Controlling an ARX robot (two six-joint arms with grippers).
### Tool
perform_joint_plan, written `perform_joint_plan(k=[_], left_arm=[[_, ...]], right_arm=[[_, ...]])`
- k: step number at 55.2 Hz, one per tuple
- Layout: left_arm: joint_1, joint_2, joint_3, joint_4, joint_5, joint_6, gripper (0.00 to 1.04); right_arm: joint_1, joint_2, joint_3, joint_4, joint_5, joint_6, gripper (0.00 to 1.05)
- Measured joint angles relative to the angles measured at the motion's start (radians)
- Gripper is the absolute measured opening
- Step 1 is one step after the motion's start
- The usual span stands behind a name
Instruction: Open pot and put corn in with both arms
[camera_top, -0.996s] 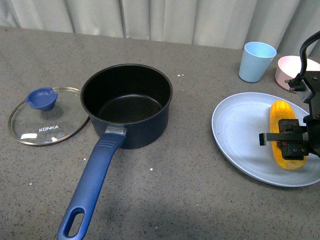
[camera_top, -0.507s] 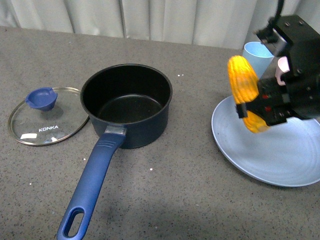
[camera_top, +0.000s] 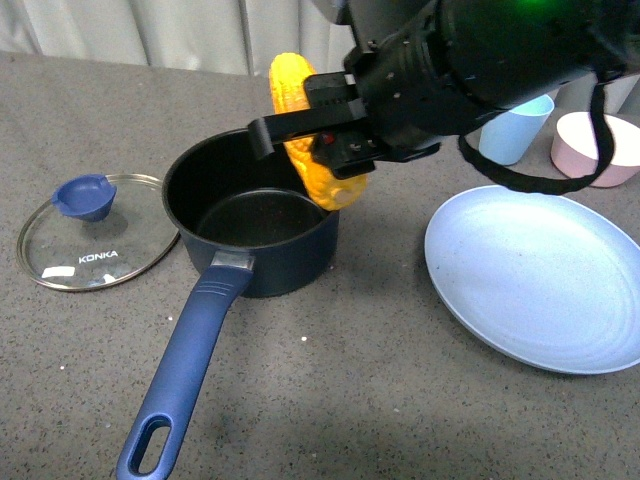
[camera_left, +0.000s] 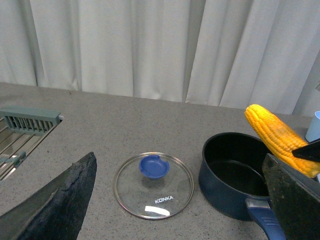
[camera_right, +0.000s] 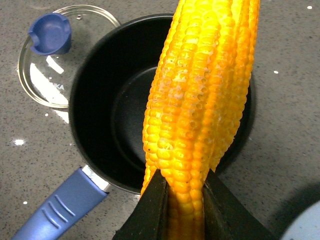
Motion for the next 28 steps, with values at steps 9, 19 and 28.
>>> perform_joint_plan(k=[9,19,28], left_arm=[[0.000,0.000,0.000,0.000,0.000,0.000,0.98],[0.000,0.000,0.000,0.000,0.000,0.000,0.98],[0.000,0.000,0.000,0.000,0.000,0.000,0.98]], right_arm=[[0.034,0.049,0.055,-0.013,0.008,0.021,0.12],[0.051,0.095,0.092,-0.019,0.035,0.039,0.12],[0.060,0.114,0.107,-0.021,0.052,0.053,0.12]])
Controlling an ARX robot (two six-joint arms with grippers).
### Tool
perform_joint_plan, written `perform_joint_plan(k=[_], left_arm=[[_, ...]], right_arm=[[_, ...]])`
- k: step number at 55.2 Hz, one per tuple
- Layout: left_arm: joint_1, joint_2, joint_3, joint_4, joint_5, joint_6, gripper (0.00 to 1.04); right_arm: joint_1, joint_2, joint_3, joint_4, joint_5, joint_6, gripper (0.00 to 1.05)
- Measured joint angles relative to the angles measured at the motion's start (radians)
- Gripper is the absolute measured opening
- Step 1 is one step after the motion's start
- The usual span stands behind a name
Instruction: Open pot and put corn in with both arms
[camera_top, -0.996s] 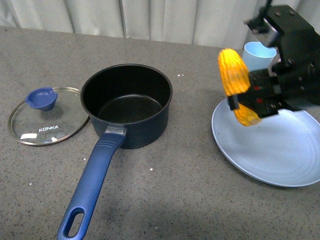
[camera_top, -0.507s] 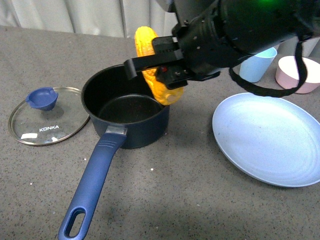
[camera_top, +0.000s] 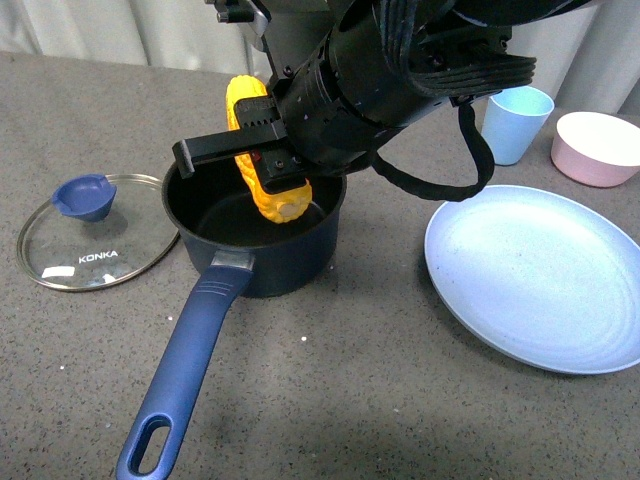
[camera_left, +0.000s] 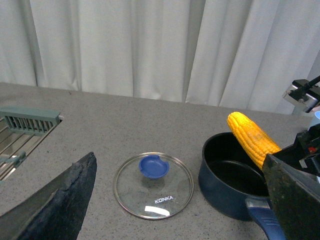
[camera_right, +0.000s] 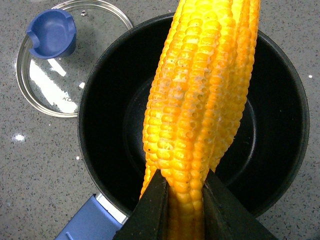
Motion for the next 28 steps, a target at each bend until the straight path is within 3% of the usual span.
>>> perform_joint_plan(k=[4,21,26,28], left_arm=[[0.000,0.000,0.000,0.000,0.000,0.000,0.98],[0.000,0.000,0.000,0.000,0.000,0.000,0.98],[0.000,0.000,0.000,0.000,0.000,0.000,0.98],[0.000,0.000,0.000,0.000,0.000,0.000,0.98]], right_arm=[[0.004,0.004,0.001,-0.001,0.002,0.008,0.12],[0.010,0.011,0.002,0.003,0.031,0.023,0.83],[0.008,0.011,0.002,0.014,0.040,0.024,0.97],[0.006,0.010,-0.002,0.024,0.044,0.026,0.96]])
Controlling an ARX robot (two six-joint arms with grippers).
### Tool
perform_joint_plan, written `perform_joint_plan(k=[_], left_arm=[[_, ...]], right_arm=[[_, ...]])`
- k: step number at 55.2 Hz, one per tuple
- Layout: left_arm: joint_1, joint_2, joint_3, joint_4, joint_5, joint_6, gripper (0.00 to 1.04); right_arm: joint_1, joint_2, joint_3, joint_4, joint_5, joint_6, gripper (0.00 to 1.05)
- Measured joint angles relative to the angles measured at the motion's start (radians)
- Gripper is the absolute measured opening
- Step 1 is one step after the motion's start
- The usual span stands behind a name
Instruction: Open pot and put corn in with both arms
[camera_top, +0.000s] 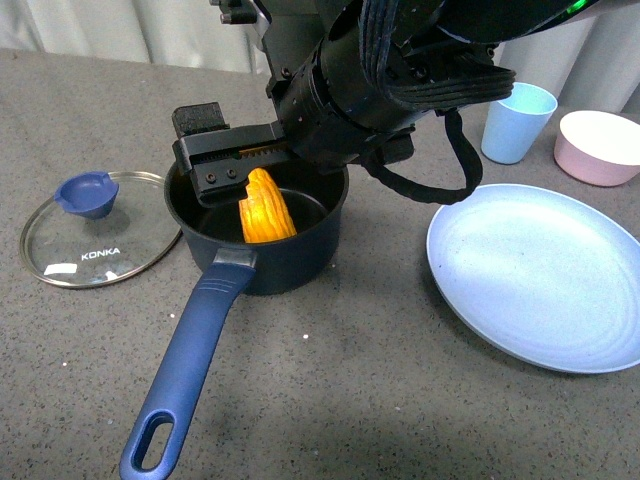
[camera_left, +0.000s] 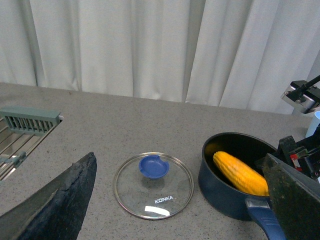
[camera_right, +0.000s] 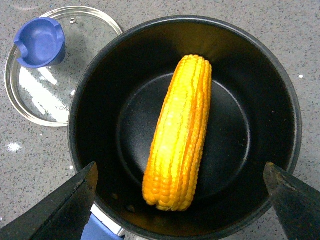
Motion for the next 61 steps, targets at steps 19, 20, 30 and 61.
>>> perform_joint_plan(k=[19,20,30,61], left_arm=[[0.000,0.000,0.000,0.000,0.000,0.000,0.98],[0.000,0.000,0.000,0.000,0.000,0.000,0.98],[0.000,0.000,0.000,0.000,0.000,0.000,0.98],[0.000,0.000,0.000,0.000,0.000,0.000,0.98]], right_arm=[[-0.043,-0.201,-0.236,0.203,0.108,0.013,0.95],[-0.050,-0.225,-0.260,0.215,0.110,0.017,0.95],[-0.174,-0.512,-0.563,0.275,0.175,0.040,0.95],[-0.539,-1.277,-0.986,0.117,0.189,-0.122,0.95]])
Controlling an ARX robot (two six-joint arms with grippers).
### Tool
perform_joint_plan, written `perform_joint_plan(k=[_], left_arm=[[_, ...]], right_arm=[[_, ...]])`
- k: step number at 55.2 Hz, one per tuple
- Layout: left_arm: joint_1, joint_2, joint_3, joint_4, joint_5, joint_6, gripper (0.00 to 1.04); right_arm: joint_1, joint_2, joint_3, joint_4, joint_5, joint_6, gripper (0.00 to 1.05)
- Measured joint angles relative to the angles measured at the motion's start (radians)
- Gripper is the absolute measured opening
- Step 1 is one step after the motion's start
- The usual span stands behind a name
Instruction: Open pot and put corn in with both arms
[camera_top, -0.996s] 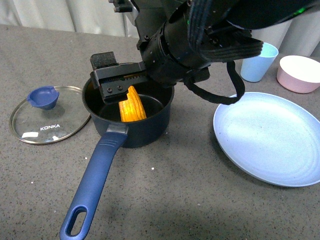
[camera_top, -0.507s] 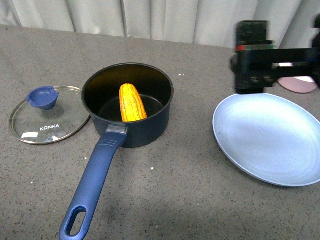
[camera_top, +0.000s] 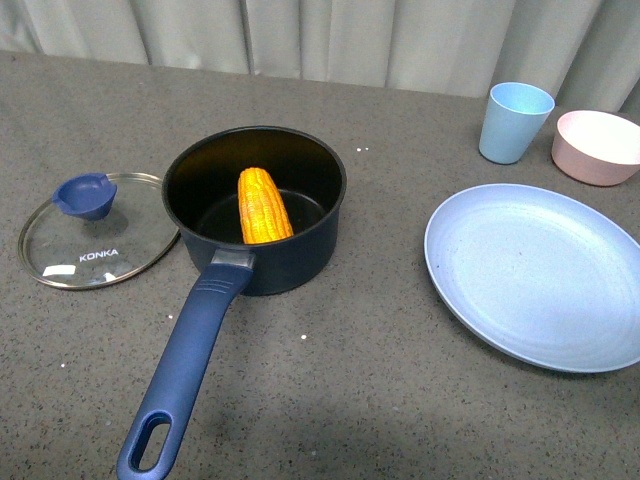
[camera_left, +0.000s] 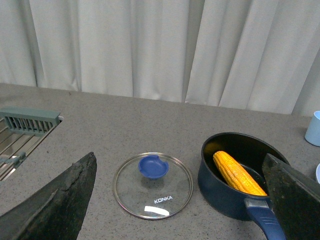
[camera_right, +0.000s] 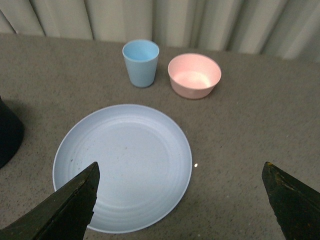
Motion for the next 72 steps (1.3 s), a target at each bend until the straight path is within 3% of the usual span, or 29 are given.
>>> perform_joint_plan(k=[9,16,24,34,39,63,72], left_arm=[[0.000,0.000,0.000,0.000,0.000,0.000,0.98],[0.000,0.000,0.000,0.000,0.000,0.000,0.98],[0.000,0.000,0.000,0.000,0.000,0.000,0.98],[0.000,0.000,0.000,0.000,0.000,0.000,0.98],[0.000,0.000,0.000,0.000,0.000,0.000,0.98],[0.000,-0.001,0.000,-0.001,0.000,0.000,0.98],[0.000,-0.001,0.000,-0.001,0.000,0.000,0.98]], right_arm=[[-0.090,-0.201,-0.086,-0.042,-0.060,-0.052,0.95],[-0.145,-0.359,-0.105,-0.158,-0.134,-0.047,0.95],[-0.108,-0.550,-0.148,-0.261,-0.170,-0.063,0.95],[-0.087,-0.626,-0.163,-0.260,-0.170,-0.075,0.94],[-0.087,-0.728,-0.244,-0.147,-0.128,-0.033,0.79],[-0.088,-0.764,-0.254,-0.130,-0.122,-0.003,0.03],[-0.088,-0.764,-0.254,-0.130,-0.122,-0.002,0.01]])
